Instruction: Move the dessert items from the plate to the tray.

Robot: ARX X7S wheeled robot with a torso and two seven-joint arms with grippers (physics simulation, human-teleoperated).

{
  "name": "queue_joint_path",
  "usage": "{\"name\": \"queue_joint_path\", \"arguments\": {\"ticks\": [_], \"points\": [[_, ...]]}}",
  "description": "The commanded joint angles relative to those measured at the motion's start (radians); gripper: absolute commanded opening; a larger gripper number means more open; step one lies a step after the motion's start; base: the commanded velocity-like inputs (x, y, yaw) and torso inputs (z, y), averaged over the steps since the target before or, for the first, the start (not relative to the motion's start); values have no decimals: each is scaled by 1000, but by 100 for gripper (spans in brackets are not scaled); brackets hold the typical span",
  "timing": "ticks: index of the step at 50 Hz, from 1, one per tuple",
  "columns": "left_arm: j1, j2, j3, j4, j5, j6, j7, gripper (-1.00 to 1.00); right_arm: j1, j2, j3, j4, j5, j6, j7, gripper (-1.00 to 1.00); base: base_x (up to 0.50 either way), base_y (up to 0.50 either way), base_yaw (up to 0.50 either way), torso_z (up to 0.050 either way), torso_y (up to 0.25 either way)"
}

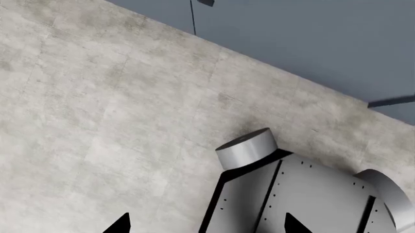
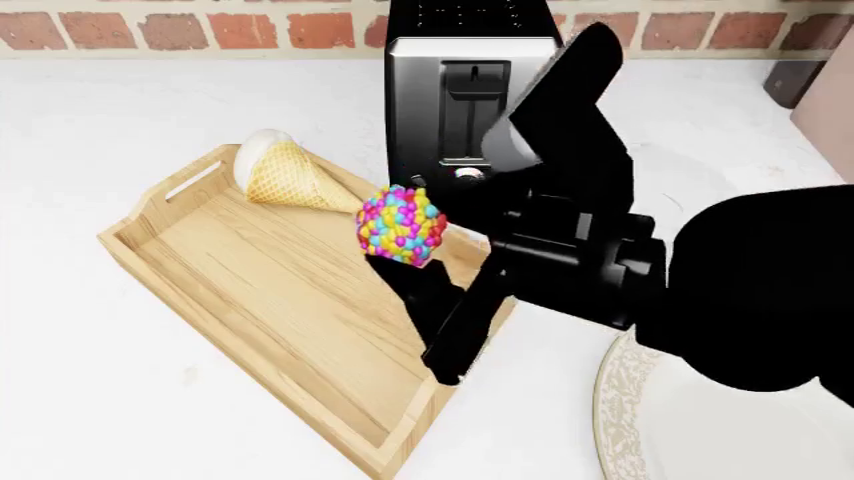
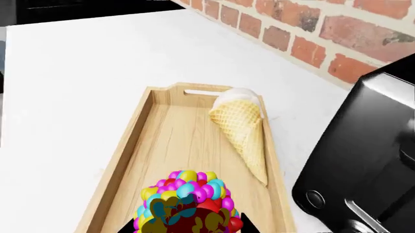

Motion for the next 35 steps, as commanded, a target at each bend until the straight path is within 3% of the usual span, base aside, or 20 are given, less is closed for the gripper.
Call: {"name": "queue_joint_path", "arguments": {"ticks": [1, 13, 14, 35], "points": [[-1, 2, -17, 0, 2, -1, 5, 100, -35, -130, -83, 63, -93, 41, -102, -100, 0, 0, 0, 0, 0], [-1, 2, -18, 0, 5, 0, 1, 100, -39, -148, -111, 73, -107, 65, -113, -100, 0, 0, 0, 0, 0], [-1, 2, -18, 0, 5, -1, 2, 100, -39, -147, -109, 77, -104, 64, -107, 100, 0, 0, 0, 0, 0], [0, 2, -18, 0, 5, 5, 1, 100, 83, -53, 107, 84, 67, -60, -13, 100, 0, 0, 0, 0, 0]]}}
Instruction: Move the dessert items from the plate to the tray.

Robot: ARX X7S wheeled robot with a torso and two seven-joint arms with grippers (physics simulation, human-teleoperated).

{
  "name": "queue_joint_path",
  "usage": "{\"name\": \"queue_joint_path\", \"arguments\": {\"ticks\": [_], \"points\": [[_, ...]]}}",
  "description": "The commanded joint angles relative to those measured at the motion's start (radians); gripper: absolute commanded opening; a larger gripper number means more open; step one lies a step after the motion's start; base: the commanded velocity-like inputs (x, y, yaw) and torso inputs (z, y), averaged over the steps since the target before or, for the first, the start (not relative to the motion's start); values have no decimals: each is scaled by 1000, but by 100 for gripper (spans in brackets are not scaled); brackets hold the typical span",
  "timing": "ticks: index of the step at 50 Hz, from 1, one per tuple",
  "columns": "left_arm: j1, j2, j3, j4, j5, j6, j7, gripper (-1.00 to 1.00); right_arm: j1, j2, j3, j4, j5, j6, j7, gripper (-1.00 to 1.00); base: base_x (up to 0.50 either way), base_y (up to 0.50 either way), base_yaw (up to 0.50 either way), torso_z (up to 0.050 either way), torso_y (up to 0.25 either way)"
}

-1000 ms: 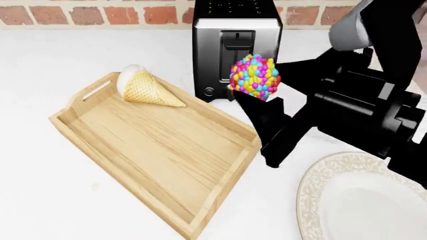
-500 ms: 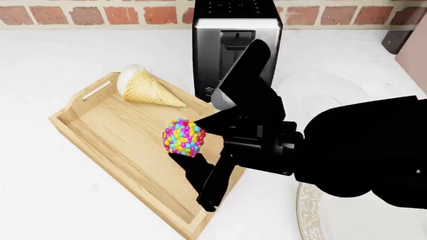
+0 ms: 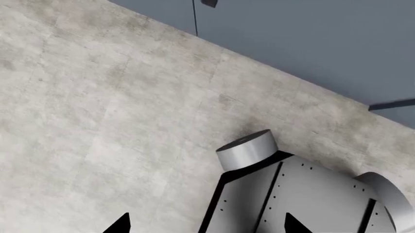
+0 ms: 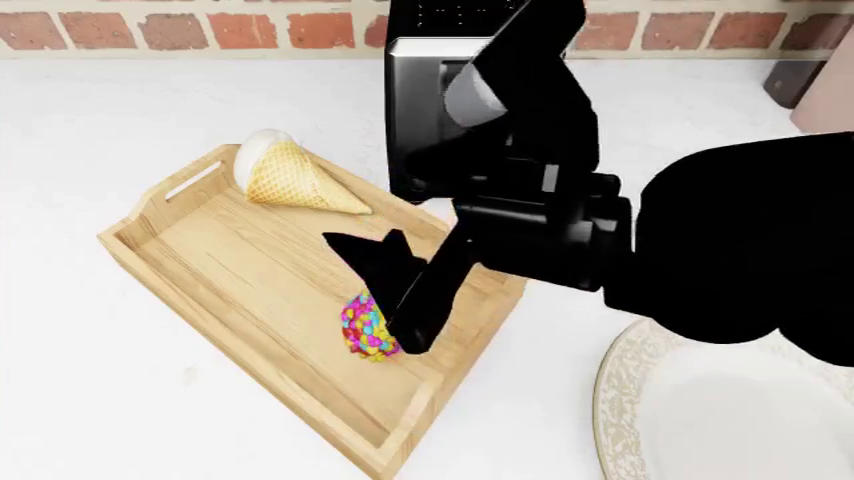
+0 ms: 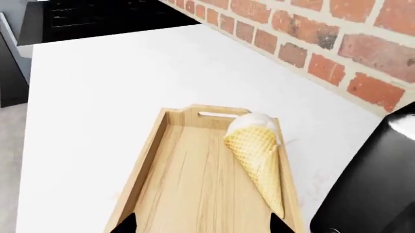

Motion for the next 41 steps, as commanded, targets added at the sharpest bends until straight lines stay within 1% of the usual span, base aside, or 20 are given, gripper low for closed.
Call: {"name": "queue_joint_path", "arguments": {"ticks": [1, 5, 9, 10, 13, 17, 21, 29, 41], "points": [[1, 0, 1, 0, 1, 5, -3, 100, 23, 57, 119, -31, 64, -101, 48, 100, 0, 0, 0, 0, 0], [1, 0, 7, 0, 4, 4, -8, 100, -55, 92, 199, -100, -22, -251, 99, 100, 0, 0, 0, 0, 0], [0, -2, 15, 0, 6, -4, -17, 100, -132, 104, 256, -144, -89, -374, 189, 100, 0, 0, 0, 0, 0], [0, -2, 16, 0, 5, -5, -19, 100, -148, 107, 262, -164, -147, -398, 216, 100, 0, 0, 0, 0, 0], [0, -2, 19, 0, 4, -6, -25, 100, -181, 115, 272, -242, -317, -447, 275, 100, 0, 0, 0, 0, 0], [0, -2, 19, 0, 2, -7, -32, 100, -190, 122, 277, -334, -423, -463, 328, 100, 0, 0, 0, 0, 0], [0, -3, 22, 0, 2, -11, -36, 100, -187, 118, 280, -373, -441, -467, 348, 100, 0, 0, 0, 0, 0], [0, -3, 21, 0, 0, -13, -42, 100, -209, 103, 272, -369, -459, -480, 337, 100, 0, 0, 0, 0, 0], [0, -3, 22, 0, 1, -9, -43, 100, -201, 103, 282, -379, -434, -484, 341, 100, 0, 0, 0, 0, 0]]}}
